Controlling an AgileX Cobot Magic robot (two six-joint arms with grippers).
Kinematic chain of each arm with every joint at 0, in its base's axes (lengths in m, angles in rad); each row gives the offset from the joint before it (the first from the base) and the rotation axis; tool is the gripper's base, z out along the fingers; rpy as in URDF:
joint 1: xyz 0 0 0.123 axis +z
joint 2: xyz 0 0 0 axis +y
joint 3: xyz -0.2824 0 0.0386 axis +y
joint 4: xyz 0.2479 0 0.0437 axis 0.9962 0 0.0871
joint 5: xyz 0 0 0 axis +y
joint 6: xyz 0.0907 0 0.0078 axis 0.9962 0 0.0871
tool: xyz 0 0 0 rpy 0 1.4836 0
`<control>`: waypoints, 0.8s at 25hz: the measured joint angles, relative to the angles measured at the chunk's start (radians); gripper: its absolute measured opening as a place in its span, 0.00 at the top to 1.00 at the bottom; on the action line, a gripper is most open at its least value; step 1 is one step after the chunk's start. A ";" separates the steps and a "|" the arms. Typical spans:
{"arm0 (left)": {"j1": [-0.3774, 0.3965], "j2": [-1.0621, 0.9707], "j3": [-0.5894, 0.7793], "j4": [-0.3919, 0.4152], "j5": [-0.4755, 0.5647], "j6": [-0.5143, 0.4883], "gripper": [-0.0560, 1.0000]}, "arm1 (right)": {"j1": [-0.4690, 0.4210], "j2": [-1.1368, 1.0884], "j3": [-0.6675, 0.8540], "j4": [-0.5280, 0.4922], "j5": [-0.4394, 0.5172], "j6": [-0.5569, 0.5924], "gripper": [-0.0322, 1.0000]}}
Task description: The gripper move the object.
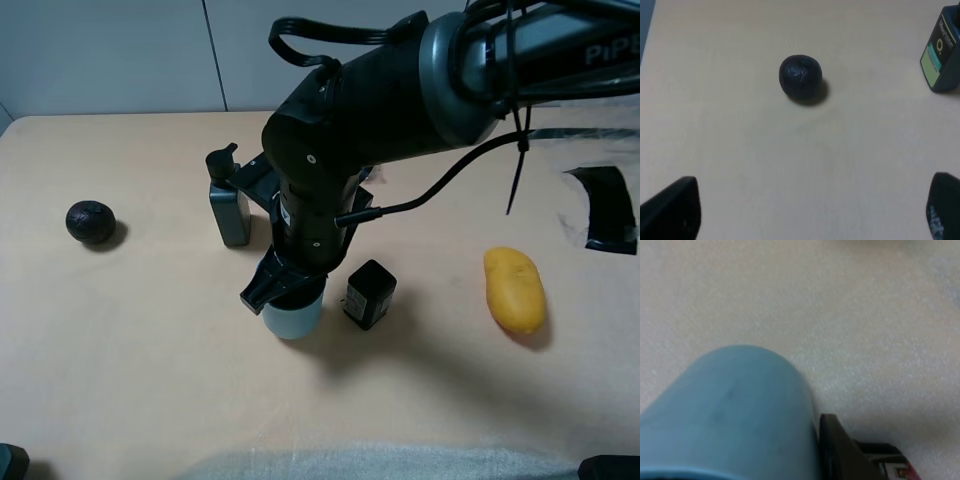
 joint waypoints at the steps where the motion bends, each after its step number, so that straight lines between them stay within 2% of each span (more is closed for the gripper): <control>1: 0.000 0.000 0.000 0.000 0.000 0.000 0.09 | 0.000 0.000 0.000 -0.001 0.000 0.000 0.95; 6: 0.000 0.000 0.000 0.000 0.000 0.000 0.09 | 0.000 0.000 0.000 -0.001 0.000 0.000 0.91; 16: 0.000 0.000 0.000 0.000 0.000 0.000 0.09 | 0.000 0.000 0.000 0.000 0.000 0.000 0.48; 20: 0.000 0.000 0.000 0.000 0.000 0.000 0.09 | 0.000 0.000 0.000 0.001 0.000 0.000 0.43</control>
